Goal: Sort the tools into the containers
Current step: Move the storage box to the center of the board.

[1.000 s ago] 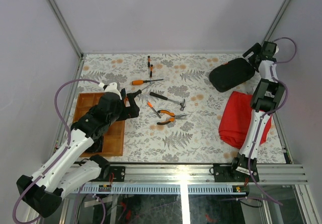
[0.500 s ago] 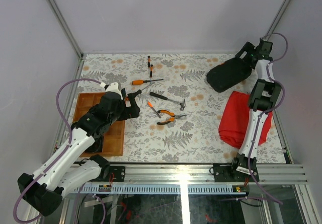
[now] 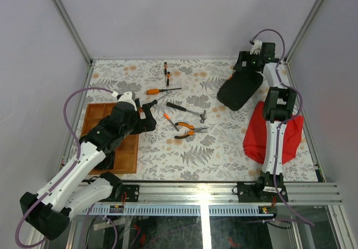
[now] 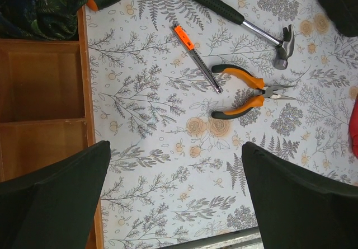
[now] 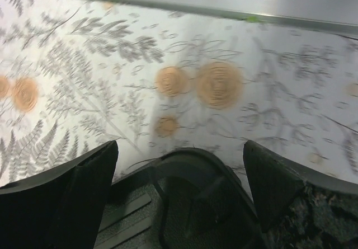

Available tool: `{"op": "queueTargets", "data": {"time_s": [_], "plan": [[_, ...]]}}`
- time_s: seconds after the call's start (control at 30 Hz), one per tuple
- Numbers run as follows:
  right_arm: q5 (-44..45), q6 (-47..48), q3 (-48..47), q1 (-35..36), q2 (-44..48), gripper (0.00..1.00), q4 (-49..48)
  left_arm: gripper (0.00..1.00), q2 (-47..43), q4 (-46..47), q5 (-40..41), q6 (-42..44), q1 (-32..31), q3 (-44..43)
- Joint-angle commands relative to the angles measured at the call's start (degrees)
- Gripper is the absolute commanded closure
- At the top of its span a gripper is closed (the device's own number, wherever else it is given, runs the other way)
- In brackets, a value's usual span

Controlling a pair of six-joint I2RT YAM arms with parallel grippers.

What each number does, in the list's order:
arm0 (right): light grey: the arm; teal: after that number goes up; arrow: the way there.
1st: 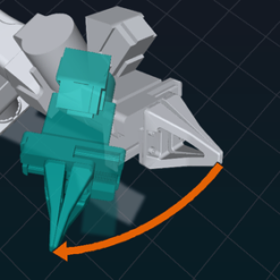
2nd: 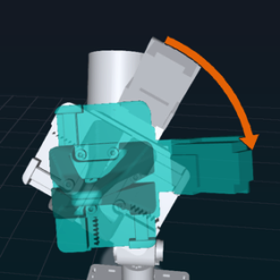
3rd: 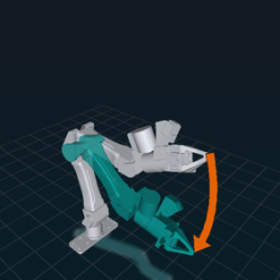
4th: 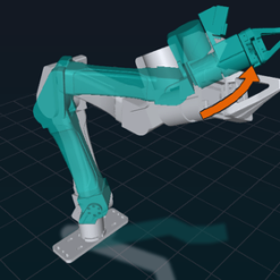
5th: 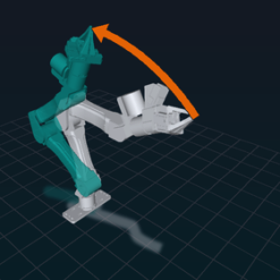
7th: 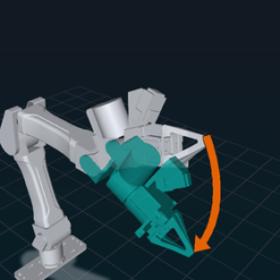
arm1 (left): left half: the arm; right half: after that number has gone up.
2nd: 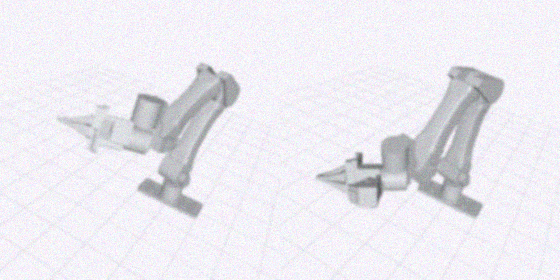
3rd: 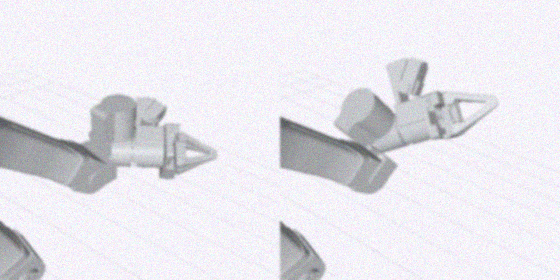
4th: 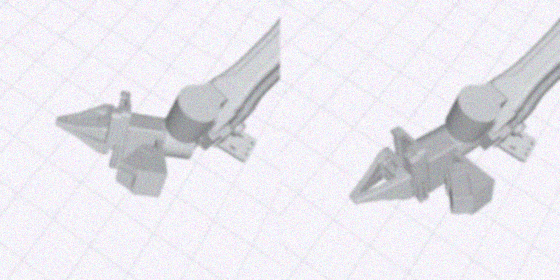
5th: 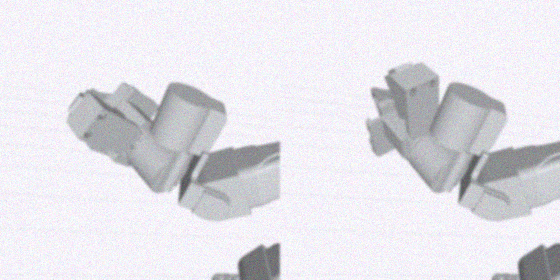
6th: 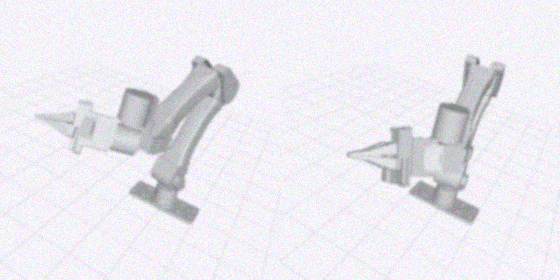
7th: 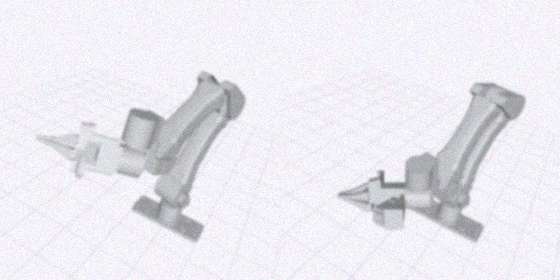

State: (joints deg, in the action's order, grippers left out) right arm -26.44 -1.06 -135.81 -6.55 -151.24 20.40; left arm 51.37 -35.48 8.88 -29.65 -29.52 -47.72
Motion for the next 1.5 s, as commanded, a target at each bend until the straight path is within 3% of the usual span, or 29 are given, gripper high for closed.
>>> {"op": "queueTargets", "data": {"time_s": [0.0,0.27,0.5,0.8,1.03,1.17,1.33,1.47], "plan": [[-5.62,9.97,-1.68,2.5,2.18,0.0,6.84,0.0,0.05,3.1,-1.32,1.26,0.49,-0.05],[-3.66,15.19,4.58,7.37,7.1,0.0,11.19,0.0,0.02,4.0,-3.19,1.63,0.86,0.33],[-5.59,14.66,13.84,10.29,13.72,0.01,10.26,0.0,0.64,4.64,-4.94,2.06,0.87,0.53],[-12.22,11.23,33.24,12.06,27.43,0.01,4.45,0.0,0.33,4.34,-4.03,2.56,1.0,0.1],[-13.4,9.27,38.69,16.28,32.44,0.01,3.7,0.0,-0.5,4.38,-3.69,2.15,1.04,0.39],[-4.12,3.4,37.58,16.46,35.8,0.01,2.77,0.0,-1.11,4.06,-2.27,2.05,0.99,0.35],[20.5,-7.17,38.11,16.41,43.61,0.01,0.98,0.0,-2.01,3.32,0.78,1.2,1.04,0.31],[27.97,-15.78,44.84,16.3,49.97,0.01,-2.53,0.0,-2.46,2.21,5.16,0.08,1.04,-0.22]]}}
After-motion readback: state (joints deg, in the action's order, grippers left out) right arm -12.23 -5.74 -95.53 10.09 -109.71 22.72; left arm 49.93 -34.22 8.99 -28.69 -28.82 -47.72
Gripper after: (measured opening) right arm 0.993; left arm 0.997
